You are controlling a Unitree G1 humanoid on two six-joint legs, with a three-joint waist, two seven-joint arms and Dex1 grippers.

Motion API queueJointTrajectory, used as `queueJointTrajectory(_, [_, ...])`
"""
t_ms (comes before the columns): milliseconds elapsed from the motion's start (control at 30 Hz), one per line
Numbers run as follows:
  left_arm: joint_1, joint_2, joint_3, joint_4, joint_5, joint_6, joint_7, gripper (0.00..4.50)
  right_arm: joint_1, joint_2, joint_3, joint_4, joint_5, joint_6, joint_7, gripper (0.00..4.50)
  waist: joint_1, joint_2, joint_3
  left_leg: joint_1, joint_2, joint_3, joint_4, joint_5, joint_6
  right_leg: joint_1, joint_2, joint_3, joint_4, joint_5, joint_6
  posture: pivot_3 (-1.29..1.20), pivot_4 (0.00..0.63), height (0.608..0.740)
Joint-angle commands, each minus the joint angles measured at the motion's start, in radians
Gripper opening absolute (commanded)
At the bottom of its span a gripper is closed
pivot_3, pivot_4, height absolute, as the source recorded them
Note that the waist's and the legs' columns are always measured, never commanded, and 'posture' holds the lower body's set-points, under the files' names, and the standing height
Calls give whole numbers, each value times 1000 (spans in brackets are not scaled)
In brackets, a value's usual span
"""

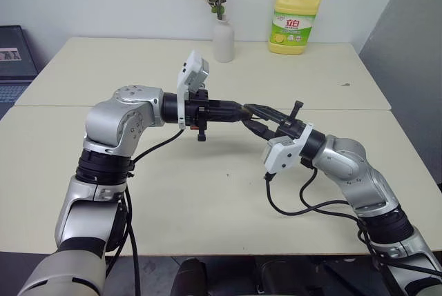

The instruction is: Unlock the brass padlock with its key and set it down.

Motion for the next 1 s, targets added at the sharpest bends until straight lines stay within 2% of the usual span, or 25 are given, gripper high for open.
queueJointTrajectory(33, [-24, 1, 9, -10, -6, -7, 1, 160, -23, -3, -5, -38, 1, -28, -4, 933, 0, 0, 0, 0, 0, 0, 0, 0, 0, 0, 0, 0, 0, 0, 0, 0, 150, 740])
queueJointTrajectory(233, [-21, 5, 14, -8, -7, -8, -3, 160, -3, -22, -13, -34, 3, 3, 21, 933, 0, 0, 0, 0, 0, 0, 0, 0, 0, 0, 0, 0, 0, 0, 0, 0, 150, 740])
queueJointTrajectory(267, [-20, 7, 16, -7, -7, -9, -4, 160, 11, -36, -27, -33, 15, 17, 32, 1671, 0, 0, 0, 0, 0, 0, 0, 0, 0, 0, 0, 0, 0, 0, 0, 0, 150, 740])
queueJointTrajectory(400, [-18, 8, 20, -3, -8, -14, -4, 160, 37, -71, -49, -38, 22, 38, 48, 3075, 1, 0, 0, 0, 0, 0, 0, 0, 0, 0, 0, 0, 0, 0, 0, 0, 150, 740])
queueJointTrajectory(433, [-18, 7, 22, -1, -9, -14, -3, 160, 43, -78, -51, -42, 21, 40, 51, 3329, 1, 0, 0, 0, 0, 0, 0, 0, 0, 0, 0, 0, 0, 0, 0, 0, 150, 740])
queueJointTrajectory(467, [-19, 6, 22, 0, -9, -14, -2, 160, 47, -82, -51, -45, 21, 41, 52, 3368, 1, 0, 0, 0, 0, 0, 0, 0, 0, 0, 0, 0, 0, 0, 0, 0, 150, 740])
queueJointTrajectory(633, [-20, 20, 24, 9, -3, -26, -15, 160, 86, -108, -77, -59, 62, 67, 75, 3368, 0, 0, 0, 0, 0, 0, 0, 0, 0, 0, 0, 0, 0, 0, 0, 0, 150, 740])
queueJointTrajectory(733, [-20, 32, 27, 16, -1, -36, -25, 160, 122, -129, -111, -80, 205, 129, 154, 3368, 1, 0, 0, 0, 0, 0, 0, 0, 0, 0, 0, 0, 0, 0, 0, 0, 150, 740])
queueJointTrajectory(833, [-17, 40, 25, 18, 0, -46, -29, 160, 142, -159, -144, -122, 360, 183, 244, 2739, 1, 0, 0, 0, 0, 0, 0, 0, 0, 0, 0, 0, 0, 0, 0, 0, 150, 740])
queueJointTrajectory(1000, [-15, 44, 22, 19, 1, -58, -41, 160, 130, -171, -181, -200, 486, 227, 291, 952, 0, 0, 0, 0, 0, -1, 0, 0, 0, 0, 0, 0, 0, -1, 1, 0, 150, 740])
